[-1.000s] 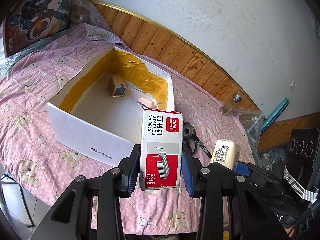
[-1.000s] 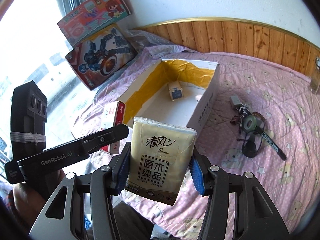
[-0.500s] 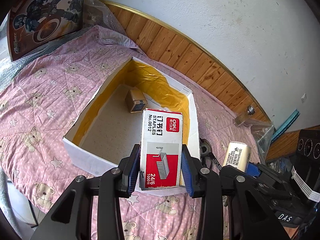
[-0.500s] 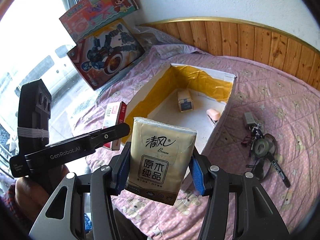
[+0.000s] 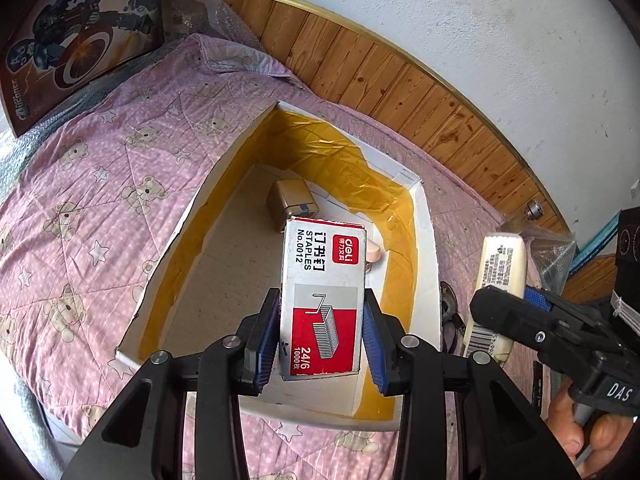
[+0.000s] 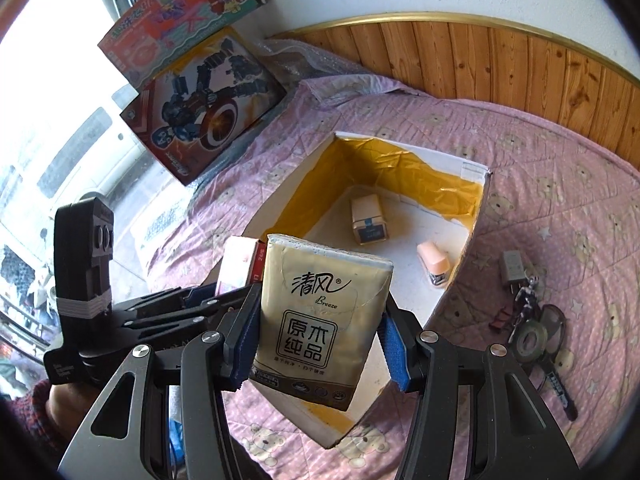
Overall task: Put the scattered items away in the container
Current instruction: 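Carry the staples box and tissue pack with both tools over the white box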
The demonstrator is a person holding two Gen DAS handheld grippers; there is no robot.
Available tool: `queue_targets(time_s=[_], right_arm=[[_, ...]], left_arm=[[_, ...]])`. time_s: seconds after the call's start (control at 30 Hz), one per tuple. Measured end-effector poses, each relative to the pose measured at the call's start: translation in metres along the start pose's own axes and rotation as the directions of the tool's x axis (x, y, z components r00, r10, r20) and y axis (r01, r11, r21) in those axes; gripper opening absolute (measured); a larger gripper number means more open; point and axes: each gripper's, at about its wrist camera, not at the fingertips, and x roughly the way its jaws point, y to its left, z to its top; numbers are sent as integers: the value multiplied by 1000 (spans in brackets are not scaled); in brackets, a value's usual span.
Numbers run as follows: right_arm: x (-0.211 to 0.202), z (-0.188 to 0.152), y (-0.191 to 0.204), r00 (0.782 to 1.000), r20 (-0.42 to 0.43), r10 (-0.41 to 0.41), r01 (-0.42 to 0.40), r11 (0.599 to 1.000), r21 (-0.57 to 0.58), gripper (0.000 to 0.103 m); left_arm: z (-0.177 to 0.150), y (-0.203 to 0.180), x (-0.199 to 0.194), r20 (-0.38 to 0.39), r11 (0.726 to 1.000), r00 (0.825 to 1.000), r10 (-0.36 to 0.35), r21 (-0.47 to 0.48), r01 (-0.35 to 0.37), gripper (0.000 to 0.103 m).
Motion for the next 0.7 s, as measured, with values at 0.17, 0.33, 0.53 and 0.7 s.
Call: queue_targets(time_s=[0.17, 0.33, 0.53, 0.7], right_arm=[[22, 29, -12, 998, -55, 2, -2, 1000, 5, 56], [47, 47, -16, 992, -122, -9, 7, 1000, -13, 56], [73, 59, -22, 978, -206, -32, 25, 999, -38, 56], [92, 70, -33, 961, -273, -37, 30, 999, -29, 56]], left_arm=[[11, 3, 19, -59, 1000, 998, 26, 7, -26, 40], [19, 4, 32, -96, 998, 994, 55, 31, -52, 40], [29, 2, 42, -117, 994, 989, 86, 71, -78, 40], [34, 4, 52, -151, 993, 984, 98, 81, -87, 40]])
